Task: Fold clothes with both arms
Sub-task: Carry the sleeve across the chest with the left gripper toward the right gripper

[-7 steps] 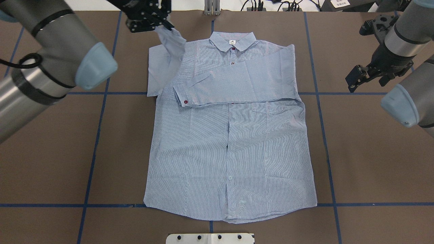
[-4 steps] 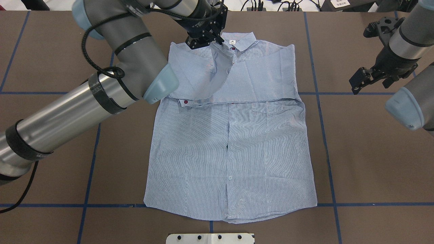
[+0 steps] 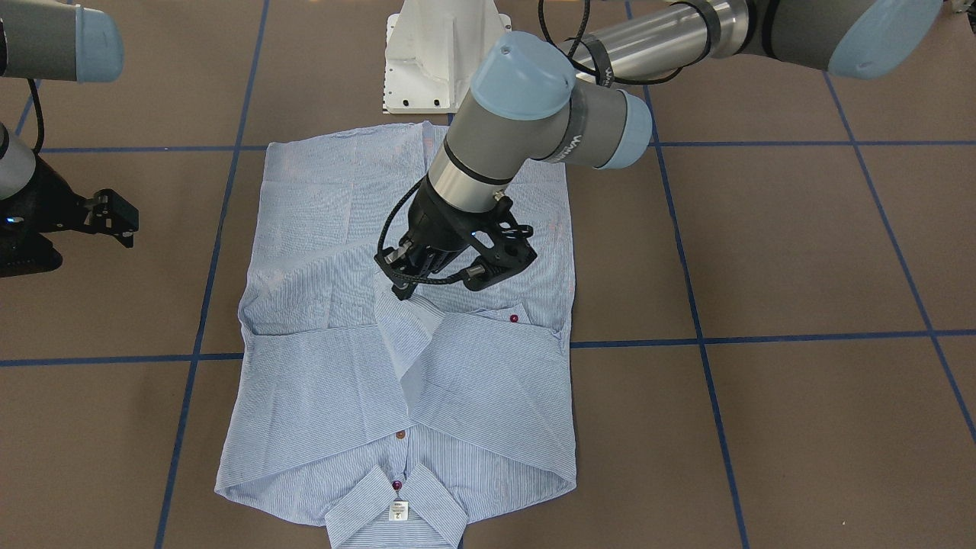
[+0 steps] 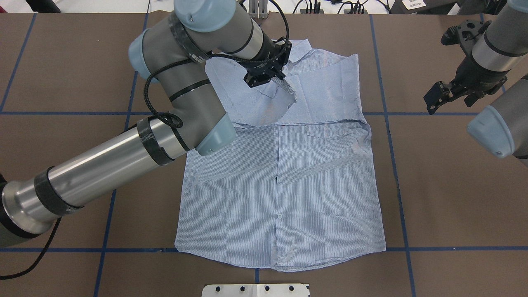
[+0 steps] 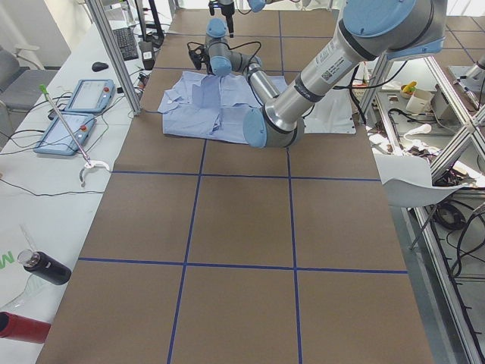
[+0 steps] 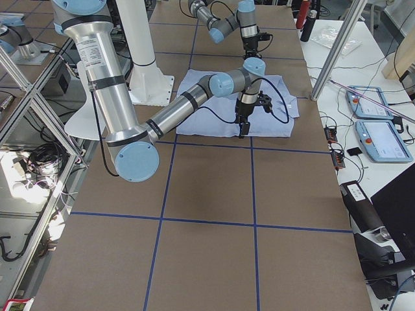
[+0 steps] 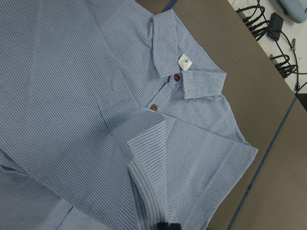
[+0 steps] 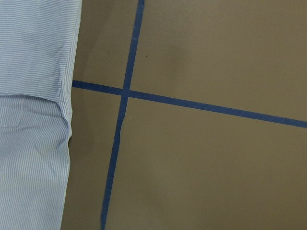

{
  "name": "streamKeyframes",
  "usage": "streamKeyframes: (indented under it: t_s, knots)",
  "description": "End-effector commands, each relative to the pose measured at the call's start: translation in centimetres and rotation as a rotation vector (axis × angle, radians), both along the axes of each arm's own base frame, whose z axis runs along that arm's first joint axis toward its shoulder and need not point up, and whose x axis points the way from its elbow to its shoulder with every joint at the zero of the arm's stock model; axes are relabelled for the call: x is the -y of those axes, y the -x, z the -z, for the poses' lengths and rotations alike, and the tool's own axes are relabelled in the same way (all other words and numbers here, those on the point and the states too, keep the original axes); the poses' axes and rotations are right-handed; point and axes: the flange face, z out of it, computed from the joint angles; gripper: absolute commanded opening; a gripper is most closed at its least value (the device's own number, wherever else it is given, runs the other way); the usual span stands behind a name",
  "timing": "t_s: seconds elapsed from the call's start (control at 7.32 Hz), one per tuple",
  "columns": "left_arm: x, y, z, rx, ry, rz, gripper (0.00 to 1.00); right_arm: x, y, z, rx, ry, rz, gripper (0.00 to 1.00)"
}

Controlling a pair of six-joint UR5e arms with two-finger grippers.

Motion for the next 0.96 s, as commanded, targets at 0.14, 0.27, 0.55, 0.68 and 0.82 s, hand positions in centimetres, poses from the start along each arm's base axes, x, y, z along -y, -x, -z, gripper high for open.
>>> streamKeyframes:
  t_s: [0.14,0.27,0.55,0.68,0.82]
  knots:
    - [-4.9,-8.4,4.2,-0.063,-0.091,0.002,0.00,0.1,0.1,0.4,0.008,-0.002,-0.007,1.00]
    - [-5.3,-10.0,3.8,-0.115,-0.126,0.007,0.00,0.1,0.2,0.8,0.011,-0.006,-0.006,1.00]
    - [-5.1,-11.1,2.6,-0.099,-0.124,0.019,0.00,0.3,0.4,1.6,0.018,-0.018,-0.008,1.00]
    - [-5.2,-10.9,2.9,-0.104,-0.148,0.015,0.74,0.3,0.5,1.7,0.020,-0.020,-0.007,1.00]
    - [-5.5,-10.4,3.4,-0.121,-0.266,-0.002,1.00,0.4,0.5,1.6,0.020,-0.018,-0.005,1.00]
